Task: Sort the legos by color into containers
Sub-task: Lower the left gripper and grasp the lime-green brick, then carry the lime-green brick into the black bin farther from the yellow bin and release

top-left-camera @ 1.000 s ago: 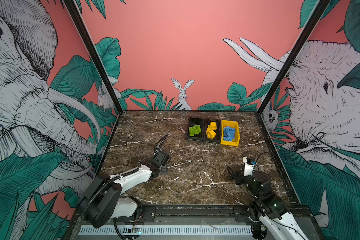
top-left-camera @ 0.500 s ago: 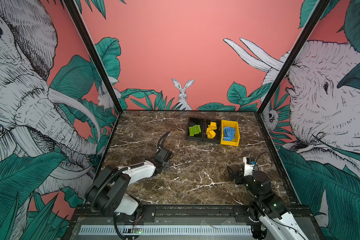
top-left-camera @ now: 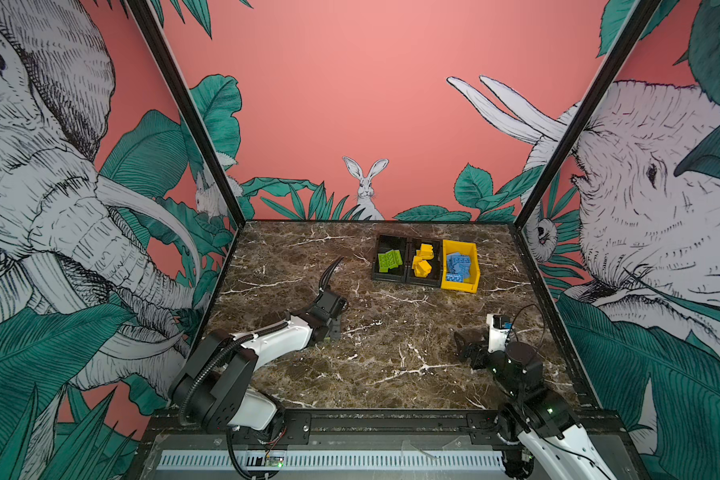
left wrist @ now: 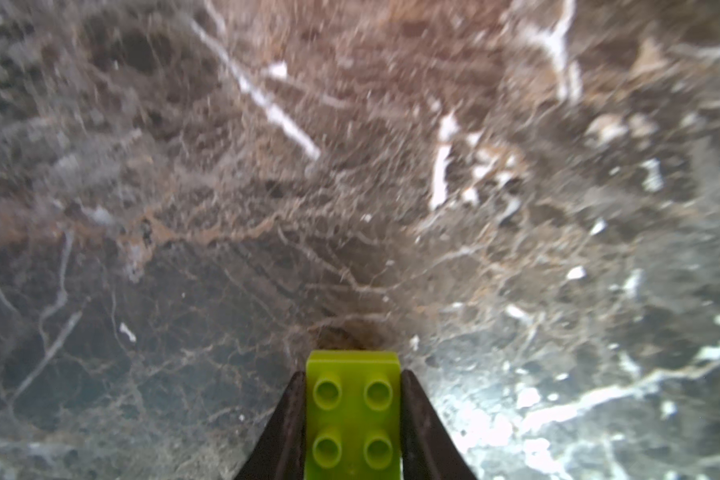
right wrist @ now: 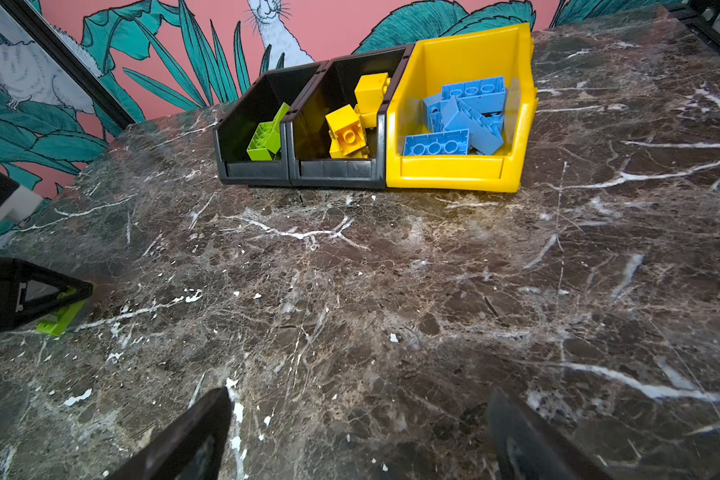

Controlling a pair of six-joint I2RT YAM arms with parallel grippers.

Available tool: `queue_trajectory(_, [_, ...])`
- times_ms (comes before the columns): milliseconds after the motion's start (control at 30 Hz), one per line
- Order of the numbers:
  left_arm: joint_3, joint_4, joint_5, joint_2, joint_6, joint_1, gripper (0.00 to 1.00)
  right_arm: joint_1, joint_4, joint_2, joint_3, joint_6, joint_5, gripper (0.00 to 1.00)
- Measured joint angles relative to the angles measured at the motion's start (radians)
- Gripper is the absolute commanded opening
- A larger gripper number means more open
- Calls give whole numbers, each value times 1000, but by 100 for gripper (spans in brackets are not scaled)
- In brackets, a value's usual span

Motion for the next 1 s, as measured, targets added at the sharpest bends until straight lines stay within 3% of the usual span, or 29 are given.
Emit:
queue_trajectory(133, [59, 2, 13, 19, 47, 0, 20, 0, 0, -2, 0, 1, 0, 95])
queue_trajectory(300, [243, 18, 72, 130, 139, 0, 20, 0, 0, -2, 0, 2, 0, 95])
queue_trajectory(733, [940, 138, 277, 635, 374, 3, 21, 0, -2, -2, 0, 2, 0, 95])
queue_trajectory(1000, [1218, 125, 344, 870, 400, 23, 26, 0, -3, -2, 0, 2, 1, 95])
